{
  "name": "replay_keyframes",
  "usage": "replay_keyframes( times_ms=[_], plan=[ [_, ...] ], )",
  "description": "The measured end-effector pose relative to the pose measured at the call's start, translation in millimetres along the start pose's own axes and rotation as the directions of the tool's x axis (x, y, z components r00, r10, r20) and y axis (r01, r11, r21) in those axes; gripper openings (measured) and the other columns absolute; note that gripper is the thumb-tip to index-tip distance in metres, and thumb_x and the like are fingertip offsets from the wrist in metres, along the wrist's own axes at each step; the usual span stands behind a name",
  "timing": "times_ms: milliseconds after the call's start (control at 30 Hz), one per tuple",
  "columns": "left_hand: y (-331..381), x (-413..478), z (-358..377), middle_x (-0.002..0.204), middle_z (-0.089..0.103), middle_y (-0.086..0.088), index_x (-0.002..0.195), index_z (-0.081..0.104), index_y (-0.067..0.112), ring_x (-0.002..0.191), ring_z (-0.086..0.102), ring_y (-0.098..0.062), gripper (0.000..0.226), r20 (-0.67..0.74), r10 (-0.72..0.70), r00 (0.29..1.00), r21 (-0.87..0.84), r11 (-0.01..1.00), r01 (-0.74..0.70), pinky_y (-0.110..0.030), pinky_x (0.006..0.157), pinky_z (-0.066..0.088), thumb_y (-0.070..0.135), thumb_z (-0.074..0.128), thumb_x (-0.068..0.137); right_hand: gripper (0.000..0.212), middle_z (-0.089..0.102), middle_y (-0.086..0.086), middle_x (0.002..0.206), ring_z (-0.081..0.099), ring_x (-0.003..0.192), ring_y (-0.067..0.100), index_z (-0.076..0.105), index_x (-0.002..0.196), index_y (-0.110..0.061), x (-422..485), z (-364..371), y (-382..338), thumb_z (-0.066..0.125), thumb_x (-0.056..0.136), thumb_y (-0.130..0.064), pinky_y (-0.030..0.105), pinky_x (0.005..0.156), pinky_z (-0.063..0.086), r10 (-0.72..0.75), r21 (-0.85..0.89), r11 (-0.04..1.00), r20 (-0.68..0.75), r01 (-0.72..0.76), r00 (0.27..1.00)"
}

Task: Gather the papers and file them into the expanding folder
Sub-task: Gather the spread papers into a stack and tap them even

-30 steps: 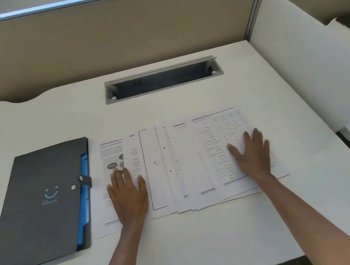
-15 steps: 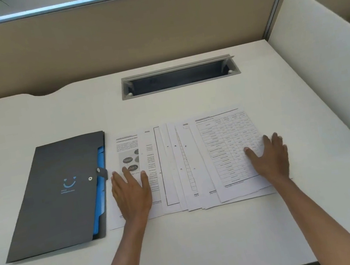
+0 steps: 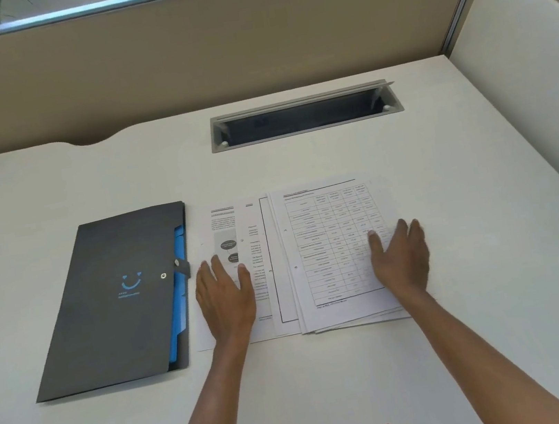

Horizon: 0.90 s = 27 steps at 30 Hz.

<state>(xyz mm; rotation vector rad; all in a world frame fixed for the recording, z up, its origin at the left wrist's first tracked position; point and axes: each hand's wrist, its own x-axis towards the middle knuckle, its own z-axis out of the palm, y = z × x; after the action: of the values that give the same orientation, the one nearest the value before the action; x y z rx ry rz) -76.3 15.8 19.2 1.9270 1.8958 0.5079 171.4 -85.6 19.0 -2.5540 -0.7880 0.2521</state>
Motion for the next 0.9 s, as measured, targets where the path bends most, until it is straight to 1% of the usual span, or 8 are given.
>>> replay_keyframes(
  times_ms=[67,167,300,400,467,567,733,900],
  plan=[
    [-2,3,-2,0.155,0.028,-0.018,0.148,0.028,0.009,0.144,0.022,-0.033,0.062,-0.032,-0.003,0.999,0.058,0.998,0.005,-0.047,0.117,0.02,0.044,0.039,0.099,0.061,0.035,0.029,0.149,0.029,0.142,0.04,0.04,0.137,0.006,8,-8,3,0.049,0.097,-0.039,0.051,0.115,0.027,0.034,-0.009,0.999,-0.025,-0.034,0.999],
    [-4,2,-1,0.156,0.024,-0.019,0.152,0.018,0.011,0.145,0.019,-0.034,0.066,0.041,-0.025,0.999,0.094,0.995,0.021,-0.047,0.118,0.019,0.048,0.031,0.099,0.051,0.051,0.028,0.128,0.042,0.128,0.043,0.048,0.12,0.006,12,-11,8,0.051,0.095,-0.038,0.054,0.104,0.038,0.026,-0.067,0.997,0.006,-0.025,1.0],
    [6,-9,5,0.159,0.019,-0.016,0.153,0.012,0.014,0.147,0.015,-0.031,0.067,0.084,0.003,0.996,0.079,0.997,-0.01,-0.045,0.118,0.016,0.051,0.028,0.099,0.064,0.041,0.029,0.143,0.032,0.138,0.042,0.038,0.137,0.007,-1,-2,-6,0.048,0.096,-0.041,0.052,0.111,0.031,0.008,-0.121,0.993,0.102,0.004,0.995],
    [17,-13,4,0.157,0.025,-0.013,0.151,0.018,0.015,0.144,0.025,-0.029,0.063,0.102,0.048,0.994,-0.03,0.999,-0.045,-0.045,0.117,0.022,0.048,0.032,0.099,0.065,0.04,0.026,0.145,0.031,0.139,0.039,0.032,0.143,0.006,-12,-2,-18,0.049,0.097,-0.037,0.05,0.112,0.03,-0.014,-0.076,0.997,0.117,0.023,0.993],
    [21,-12,1,0.153,0.034,-0.011,0.147,0.027,0.016,0.138,0.034,-0.029,0.058,0.053,0.062,0.997,-0.126,0.99,-0.055,-0.048,0.112,0.033,0.044,0.039,0.098,0.062,0.044,0.024,0.141,0.037,0.135,0.038,0.033,0.143,0.005,-12,-5,-22,0.05,0.097,-0.034,0.05,0.108,0.036,-0.007,-0.005,1.0,0.118,0.008,0.993],
    [19,-1,-8,0.146,0.042,-0.012,0.142,0.036,0.013,0.133,0.039,-0.031,0.053,-0.071,0.024,0.997,-0.112,0.993,-0.032,-0.051,0.108,0.037,0.04,0.044,0.098,0.056,0.045,0.024,0.14,0.045,0.128,0.041,0.037,0.141,0.004,-4,-17,-23,0.049,0.098,-0.03,0.051,0.1,0.042,0.057,0.068,0.996,0.079,-0.063,0.995],
    [23,3,-10,0.143,0.044,-0.012,0.148,0.025,0.012,0.131,0.039,-0.029,0.059,0.096,-0.048,0.994,-0.044,0.998,0.053,-0.044,0.102,0.04,0.041,0.039,0.099,0.043,0.052,0.023,0.127,0.047,0.12,0.04,0.046,0.124,0.004,-5,-18,-26,0.051,0.095,-0.027,0.048,0.092,0.042,0.059,-0.083,0.995,0.122,-0.049,0.991],
    [31,-2,-7,0.14,0.045,-0.011,0.147,0.027,0.011,0.13,0.039,-0.026,0.057,0.131,-0.031,0.991,-0.149,0.987,0.051,-0.04,0.097,0.043,0.033,0.045,0.098,0.042,0.05,0.021,0.128,0.045,0.12,0.037,0.044,0.127,0.002,-22,-9,-42,0.049,0.096,-0.026,0.046,0.091,0.042,-0.018,-0.155,0.987,0.152,0.042,0.988]
  ],
)
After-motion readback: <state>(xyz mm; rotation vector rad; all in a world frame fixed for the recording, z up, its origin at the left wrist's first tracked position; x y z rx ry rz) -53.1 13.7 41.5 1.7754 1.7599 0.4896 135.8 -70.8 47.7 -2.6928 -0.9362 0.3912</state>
